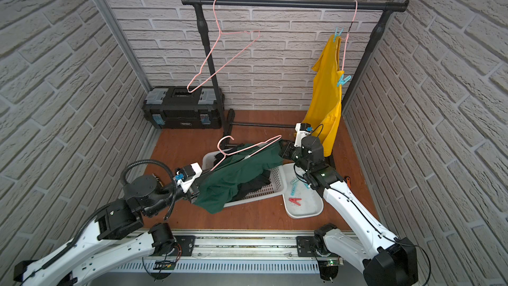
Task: Remove the clothespins securing t-shirts to the hanger
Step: Remove the T-shirt from the hanger.
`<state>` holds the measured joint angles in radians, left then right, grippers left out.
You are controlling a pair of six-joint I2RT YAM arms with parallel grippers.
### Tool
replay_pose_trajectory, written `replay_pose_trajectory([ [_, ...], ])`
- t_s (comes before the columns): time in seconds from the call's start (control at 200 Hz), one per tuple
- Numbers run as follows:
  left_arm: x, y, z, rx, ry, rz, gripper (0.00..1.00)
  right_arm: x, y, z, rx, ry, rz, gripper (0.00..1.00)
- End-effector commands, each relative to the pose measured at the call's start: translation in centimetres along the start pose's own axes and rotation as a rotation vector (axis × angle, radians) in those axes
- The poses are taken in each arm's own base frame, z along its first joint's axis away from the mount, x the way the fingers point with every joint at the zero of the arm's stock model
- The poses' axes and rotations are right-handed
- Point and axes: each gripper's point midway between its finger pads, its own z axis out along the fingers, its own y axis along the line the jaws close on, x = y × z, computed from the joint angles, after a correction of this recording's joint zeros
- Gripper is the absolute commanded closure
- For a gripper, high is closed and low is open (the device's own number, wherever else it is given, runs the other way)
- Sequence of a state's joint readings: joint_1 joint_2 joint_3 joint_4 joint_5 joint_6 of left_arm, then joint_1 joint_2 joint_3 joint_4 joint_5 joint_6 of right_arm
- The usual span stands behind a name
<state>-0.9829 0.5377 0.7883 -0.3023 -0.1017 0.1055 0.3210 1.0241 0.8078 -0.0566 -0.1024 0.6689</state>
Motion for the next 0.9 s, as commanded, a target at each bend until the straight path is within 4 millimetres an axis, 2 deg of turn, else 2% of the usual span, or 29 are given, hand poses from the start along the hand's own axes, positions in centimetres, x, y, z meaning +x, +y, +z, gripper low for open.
replay_pose_trajectory([
  [0.0, -1.7, 2.1, -0.1, -0.112, -0.055, -0.029, 1.00, -3.4, -1.7, -0.5, 0.105, -0.151, -0.059, 0.98],
  [0.115, -1.6, 3.7, 0.8, -0.207, -0.037, -0.070, 1.00, -3.0, 2.8, -1.5, 0.033, -0.150, -0.230, 0.98],
  [0.195, -1.6, 4.7, 1.4, -0.266, -0.020, -0.100, 1.00, -2.4, 5.2, -2.0, -0.030, -0.149, -0.283, 0.98],
  [0.4, -2.2, 6.2, 2.5, -0.352, -0.022, -0.137, 1.00, 0.1, 8.8, -1.9, -0.112, -0.074, -0.381, 0.98],
  [0.61, -3.0, 7.4, 2.0, -0.425, -0.066, -0.163, 1.00, 2.6, 13.7, -2.4, -0.254, -0.010, -0.480, 0.97],
  [0.895, -2.2, 7.8, 1.9, -0.459, -0.042, -0.161, 1.00, 3.6, 21.4, -3.8, -0.315, -0.018, -0.601, 0.98],
])
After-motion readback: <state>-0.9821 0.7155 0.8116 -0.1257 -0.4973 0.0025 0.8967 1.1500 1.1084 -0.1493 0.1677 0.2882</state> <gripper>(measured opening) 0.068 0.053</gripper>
